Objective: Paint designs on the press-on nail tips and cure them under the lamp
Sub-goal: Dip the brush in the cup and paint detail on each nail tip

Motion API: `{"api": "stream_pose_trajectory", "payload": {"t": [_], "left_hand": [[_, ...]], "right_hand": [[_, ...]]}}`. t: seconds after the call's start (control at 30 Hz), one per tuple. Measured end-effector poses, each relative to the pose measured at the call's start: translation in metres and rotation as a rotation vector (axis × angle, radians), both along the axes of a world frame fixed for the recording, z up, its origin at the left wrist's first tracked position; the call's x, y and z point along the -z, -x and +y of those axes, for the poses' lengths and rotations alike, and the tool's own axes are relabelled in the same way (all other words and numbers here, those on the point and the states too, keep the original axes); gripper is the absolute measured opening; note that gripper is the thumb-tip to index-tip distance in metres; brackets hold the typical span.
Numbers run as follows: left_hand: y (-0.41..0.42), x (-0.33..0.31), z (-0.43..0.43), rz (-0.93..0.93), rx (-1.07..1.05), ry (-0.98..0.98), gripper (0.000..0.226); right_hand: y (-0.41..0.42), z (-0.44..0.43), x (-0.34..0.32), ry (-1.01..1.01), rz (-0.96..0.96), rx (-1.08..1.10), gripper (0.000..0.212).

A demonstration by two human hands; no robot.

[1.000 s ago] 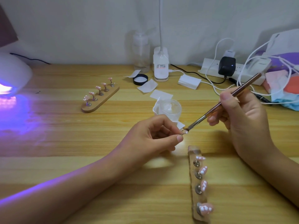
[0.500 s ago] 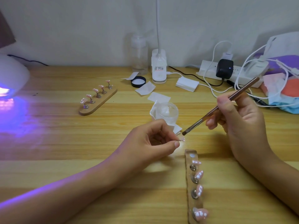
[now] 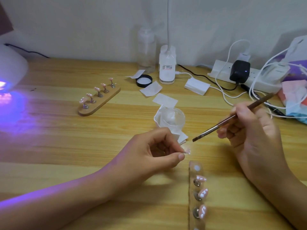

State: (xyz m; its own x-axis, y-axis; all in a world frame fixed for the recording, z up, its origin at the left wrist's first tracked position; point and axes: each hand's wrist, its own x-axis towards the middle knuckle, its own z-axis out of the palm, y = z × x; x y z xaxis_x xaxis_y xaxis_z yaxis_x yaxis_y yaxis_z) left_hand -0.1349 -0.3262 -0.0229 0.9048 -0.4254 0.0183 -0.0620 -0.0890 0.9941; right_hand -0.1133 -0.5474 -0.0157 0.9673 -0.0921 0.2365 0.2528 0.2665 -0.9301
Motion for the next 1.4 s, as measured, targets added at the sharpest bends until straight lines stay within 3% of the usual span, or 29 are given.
{"api": "stream_pose_trajectory", "payload": {"t": [0.2, 0.43, 0.67, 0.83, 0.97, 1.1, 1.4], "left_hand": [[-0.001, 0.003, 0.002, 0.056, 0.016, 0.074, 0.005], [0.002, 0.003, -0.001, 0.052, -0.009, 0.065, 0.010], [0.002, 0.002, 0.002, 0.005, 0.000, 0.060, 0.013], [0.003, 0.000, 0.002, -0.025, -0.008, 0.060, 0.006], [0.010, -0.002, -0.007, -0.062, 0.009, 0.021, 0.009], [0.010, -0.005, -0.014, -0.135, -0.020, -0.070, 0.006], [0.005, -0.003, -0.024, -0.256, 0.031, -0.268, 0.004]], "right_hand": [[-0.002, -0.007, 0.000, -0.059, 0.032, -0.093, 0.017], [0.000, -0.005, -0.001, 0.041, 0.019, -0.088, 0.022], [0.000, 0.001, -0.002, 0.135, -0.012, -0.022, 0.013], [0.003, -0.004, -0.003, 0.068, -0.012, 0.065, 0.007], [0.004, -0.009, -0.008, -0.025, -0.001, 0.064, 0.009], [0.002, -0.007, -0.007, -0.089, 0.032, 0.041, 0.024], [-0.011, -0.006, -0.004, -0.168, 0.116, 0.017, 0.027]]}}
